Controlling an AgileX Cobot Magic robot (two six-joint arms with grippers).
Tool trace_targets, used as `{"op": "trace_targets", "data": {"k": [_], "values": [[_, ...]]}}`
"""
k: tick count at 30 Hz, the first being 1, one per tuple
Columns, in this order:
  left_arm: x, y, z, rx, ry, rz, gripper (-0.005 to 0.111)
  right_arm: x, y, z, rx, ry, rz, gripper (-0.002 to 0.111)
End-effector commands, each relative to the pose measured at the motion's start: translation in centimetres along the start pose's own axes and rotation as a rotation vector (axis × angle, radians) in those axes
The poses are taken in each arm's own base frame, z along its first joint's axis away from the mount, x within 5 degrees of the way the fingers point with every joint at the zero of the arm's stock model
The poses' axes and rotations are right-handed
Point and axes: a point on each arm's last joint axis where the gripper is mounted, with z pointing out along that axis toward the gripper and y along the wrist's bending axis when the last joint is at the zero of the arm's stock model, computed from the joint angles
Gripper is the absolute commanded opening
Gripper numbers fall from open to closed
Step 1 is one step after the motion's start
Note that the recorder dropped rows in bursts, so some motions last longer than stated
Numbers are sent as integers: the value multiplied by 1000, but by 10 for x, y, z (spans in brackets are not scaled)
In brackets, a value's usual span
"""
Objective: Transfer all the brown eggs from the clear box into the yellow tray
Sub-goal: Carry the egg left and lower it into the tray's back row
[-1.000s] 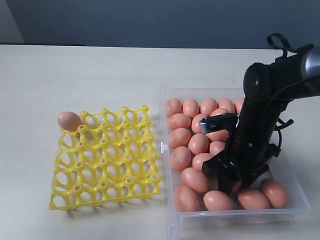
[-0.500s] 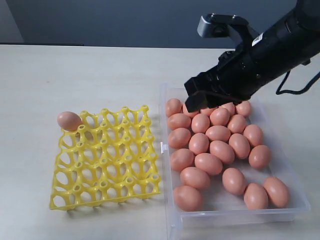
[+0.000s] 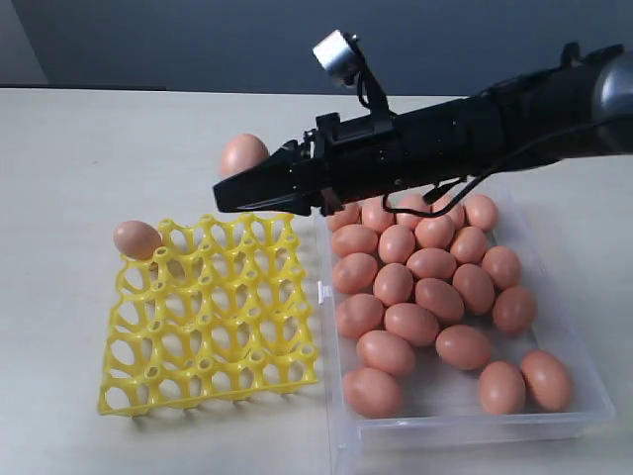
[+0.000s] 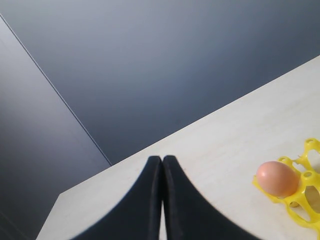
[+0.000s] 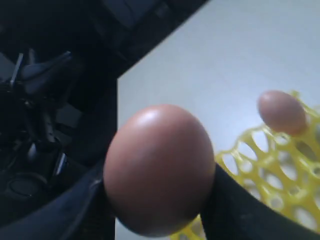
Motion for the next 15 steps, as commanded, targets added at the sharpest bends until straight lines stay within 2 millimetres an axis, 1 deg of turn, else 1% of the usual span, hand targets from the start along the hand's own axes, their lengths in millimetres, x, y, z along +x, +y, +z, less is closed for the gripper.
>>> {"op": "trace_targets", "data": {"k": [1, 4, 7, 11, 15], "values": [[-1, 0, 0, 6, -14, -2, 0, 13, -7, 25, -89, -27, -41, 0], [-1, 0, 0, 6, -14, -2, 0, 27, -17, 51, -1, 44, -33, 0], [-1, 0, 0, 6, -14, -2, 0, 28, -19, 75, 110, 95, -78, 0], [-1, 0, 0, 6, -14, -2, 0, 14, -22, 101, 304, 114, -176, 0], [-1, 0, 0, 6, -14, -2, 0, 0, -34, 114, 354, 91, -211, 0]]}}
